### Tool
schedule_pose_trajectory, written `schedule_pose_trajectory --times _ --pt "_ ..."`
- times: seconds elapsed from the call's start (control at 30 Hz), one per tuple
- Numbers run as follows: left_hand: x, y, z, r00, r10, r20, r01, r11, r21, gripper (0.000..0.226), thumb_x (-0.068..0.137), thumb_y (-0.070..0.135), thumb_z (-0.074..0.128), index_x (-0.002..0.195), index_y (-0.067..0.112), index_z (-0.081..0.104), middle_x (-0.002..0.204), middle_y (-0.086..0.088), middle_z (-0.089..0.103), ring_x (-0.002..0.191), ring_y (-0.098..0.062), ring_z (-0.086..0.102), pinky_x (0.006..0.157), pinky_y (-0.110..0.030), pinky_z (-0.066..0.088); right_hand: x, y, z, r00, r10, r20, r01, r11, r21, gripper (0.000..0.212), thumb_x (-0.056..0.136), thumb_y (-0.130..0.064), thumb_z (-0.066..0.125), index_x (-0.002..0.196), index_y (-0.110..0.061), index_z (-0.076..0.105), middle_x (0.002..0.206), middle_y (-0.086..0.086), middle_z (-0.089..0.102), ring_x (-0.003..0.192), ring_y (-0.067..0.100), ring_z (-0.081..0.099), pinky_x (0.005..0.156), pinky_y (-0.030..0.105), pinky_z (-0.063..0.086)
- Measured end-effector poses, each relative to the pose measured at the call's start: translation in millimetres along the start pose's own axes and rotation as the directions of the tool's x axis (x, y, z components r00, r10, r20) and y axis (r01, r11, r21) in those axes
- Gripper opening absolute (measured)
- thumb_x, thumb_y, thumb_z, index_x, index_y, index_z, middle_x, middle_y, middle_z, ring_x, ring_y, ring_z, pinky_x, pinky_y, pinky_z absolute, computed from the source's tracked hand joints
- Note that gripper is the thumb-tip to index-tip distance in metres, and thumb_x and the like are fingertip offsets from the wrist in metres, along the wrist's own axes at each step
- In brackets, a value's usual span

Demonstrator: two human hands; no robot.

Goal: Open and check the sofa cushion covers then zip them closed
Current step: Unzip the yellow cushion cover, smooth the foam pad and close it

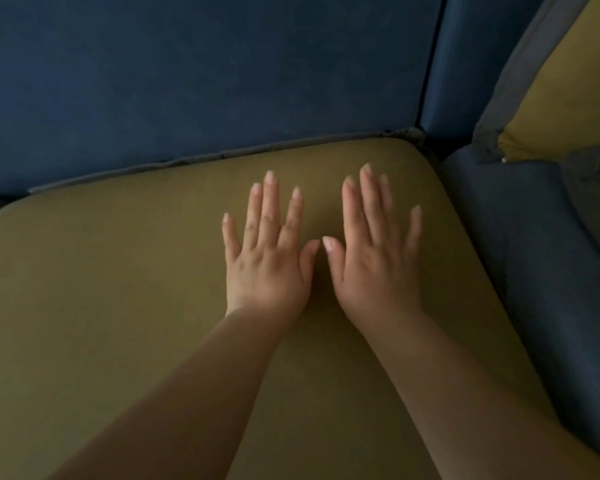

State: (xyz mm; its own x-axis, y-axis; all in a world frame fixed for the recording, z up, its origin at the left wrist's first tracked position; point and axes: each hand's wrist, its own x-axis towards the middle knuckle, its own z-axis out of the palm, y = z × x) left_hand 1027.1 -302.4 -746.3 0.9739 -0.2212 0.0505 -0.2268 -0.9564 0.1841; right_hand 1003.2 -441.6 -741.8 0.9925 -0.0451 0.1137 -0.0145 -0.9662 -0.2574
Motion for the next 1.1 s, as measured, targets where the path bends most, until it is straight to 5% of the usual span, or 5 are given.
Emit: schedule_pose_trajectory --times 0.13,0.27,0.83,1.0,1.1 --pt "-7 -22 7 0.973 -0.114 0.202 0.115 0.993 0.004 0.059 0.098 0.052 0.013 0.153 0.032 0.002 0.161 0.006 -0.013 0.146 -0.009 -0.013 0.119 -0.045 -0.005 -2 -12 14 0.959 0.053 0.278 -0.037 0.997 -0.063 0.064 0.101 -0.048 0.02 0.156 -0.021 0.002 0.164 0.0 -0.008 0.15 0.02 -0.008 0.118 0.058 0.0" --pt "-11 -34 -10 0.995 -0.098 0.014 0.099 0.993 -0.058 0.064 0.097 0.051 0.016 0.149 0.035 -0.017 0.149 0.007 -0.037 0.142 -0.012 -0.028 0.114 -0.044 -0.019 6 -46 2 0.998 -0.032 0.055 0.032 0.999 0.006 0.067 0.099 -0.044 0.026 0.156 -0.019 -0.001 0.164 0.002 -0.01 0.15 0.021 -0.01 0.116 0.056 -0.004" --pt "-57 -179 -41 0.982 -0.179 -0.052 0.175 0.981 -0.084 0.059 0.099 0.045 0.019 0.151 0.033 -0.007 0.153 0.009 -0.028 0.144 -0.011 -0.022 0.115 -0.041 -0.016 2 -184 43 0.979 -0.158 0.132 0.16 0.987 -0.005 0.069 0.099 -0.044 0.025 0.156 -0.018 -0.005 0.16 -0.001 -0.021 0.15 0.022 -0.013 0.117 0.056 -0.005" --pt "-67 -218 -40 0.964 -0.198 0.175 0.205 0.979 -0.021 0.057 0.1 0.048 0.021 0.153 0.031 0.009 0.162 0.007 -0.005 0.147 -0.009 -0.009 0.119 -0.041 -0.004 3 -217 65 0.912 -0.142 0.385 0.178 0.982 -0.06 0.065 0.101 -0.05 0.018 0.157 -0.021 -0.001 0.164 -0.001 -0.011 0.15 0.018 -0.01 0.118 0.056 -0.002" --pt "-64 -231 -60 0.979 -0.2 0.032 0.202 0.976 -0.077 0.058 0.1 0.044 0.024 0.152 0.032 0.001 0.159 0.005 -0.016 0.145 -0.011 -0.017 0.118 -0.043 -0.011 8 -237 55 0.954 -0.221 0.204 0.227 0.974 -0.009 0.067 0.1 -0.047 0.022 0.157 -0.019 0.001 0.164 0.0 -0.012 0.15 0.02 -0.01 0.117 0.056 -0.003"
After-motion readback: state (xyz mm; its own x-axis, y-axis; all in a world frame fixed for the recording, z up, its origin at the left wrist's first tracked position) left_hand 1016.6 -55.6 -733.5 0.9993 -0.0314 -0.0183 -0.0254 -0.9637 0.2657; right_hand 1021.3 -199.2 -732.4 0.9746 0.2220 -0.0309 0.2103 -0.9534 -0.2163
